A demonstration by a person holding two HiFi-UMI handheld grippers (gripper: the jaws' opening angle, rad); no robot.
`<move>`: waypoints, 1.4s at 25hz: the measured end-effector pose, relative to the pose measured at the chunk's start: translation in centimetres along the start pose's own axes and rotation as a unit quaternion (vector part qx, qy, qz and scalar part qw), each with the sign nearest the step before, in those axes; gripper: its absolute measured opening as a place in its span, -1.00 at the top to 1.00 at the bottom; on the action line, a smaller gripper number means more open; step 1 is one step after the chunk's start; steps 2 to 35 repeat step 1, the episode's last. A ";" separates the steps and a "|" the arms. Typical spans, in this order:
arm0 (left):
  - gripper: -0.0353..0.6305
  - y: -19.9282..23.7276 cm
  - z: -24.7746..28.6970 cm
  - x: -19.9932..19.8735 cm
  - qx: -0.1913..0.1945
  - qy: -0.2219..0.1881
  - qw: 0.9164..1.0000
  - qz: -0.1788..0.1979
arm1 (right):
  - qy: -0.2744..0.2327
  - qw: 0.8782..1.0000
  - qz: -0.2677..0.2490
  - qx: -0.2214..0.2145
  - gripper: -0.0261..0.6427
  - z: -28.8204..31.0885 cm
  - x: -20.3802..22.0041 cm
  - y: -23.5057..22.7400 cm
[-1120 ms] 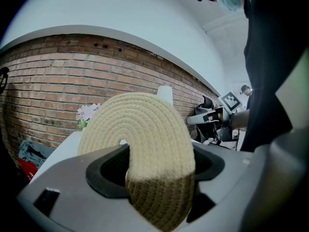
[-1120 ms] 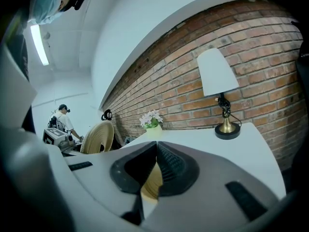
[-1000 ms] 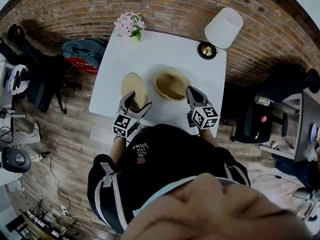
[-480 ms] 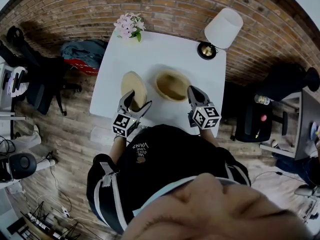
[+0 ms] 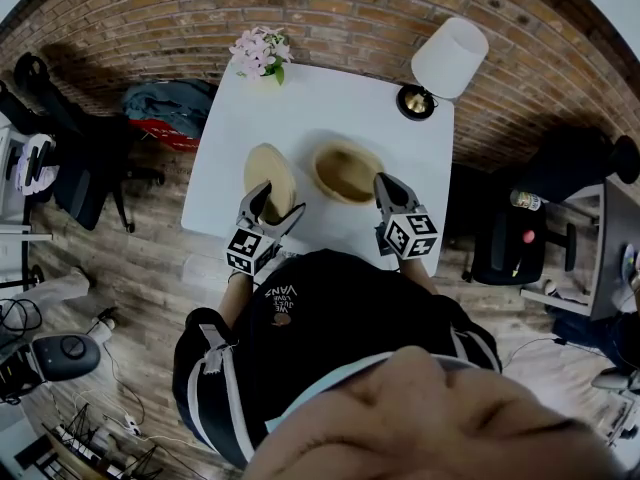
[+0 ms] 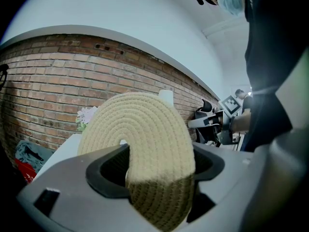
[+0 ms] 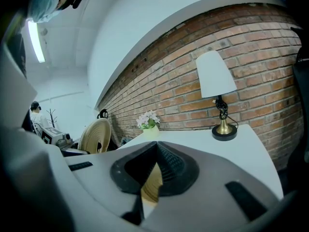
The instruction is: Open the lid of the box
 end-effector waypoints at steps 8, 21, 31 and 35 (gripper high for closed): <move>-0.21 0.0 0.0 0.0 0.001 0.001 1.000 0.000 | 0.001 1.000 0.000 0.000 0.91 0.1 0.1 0.1; -0.21 0.0 0.0 0.0 0.001 0.001 1.000 0.000 | 0.001 1.000 0.000 0.000 0.91 0.1 0.1 0.1; -0.21 0.0 0.0 0.0 0.001 0.001 1.000 0.000 | 0.001 1.000 0.000 0.000 0.91 0.1 0.1 0.1; -0.21 0.0 0.0 0.0 0.001 0.001 1.000 0.000 | 0.001 1.000 0.000 0.000 0.91 0.1 0.1 0.1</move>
Point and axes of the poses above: the fingertips, and each gripper's own axes: z forward along the fingers, y to its left, x out of its underside, the point moved 6 cm from there along -z, backward along the fingers, and after that the axes turned 14 degrees about x, right-handed, at the moved point
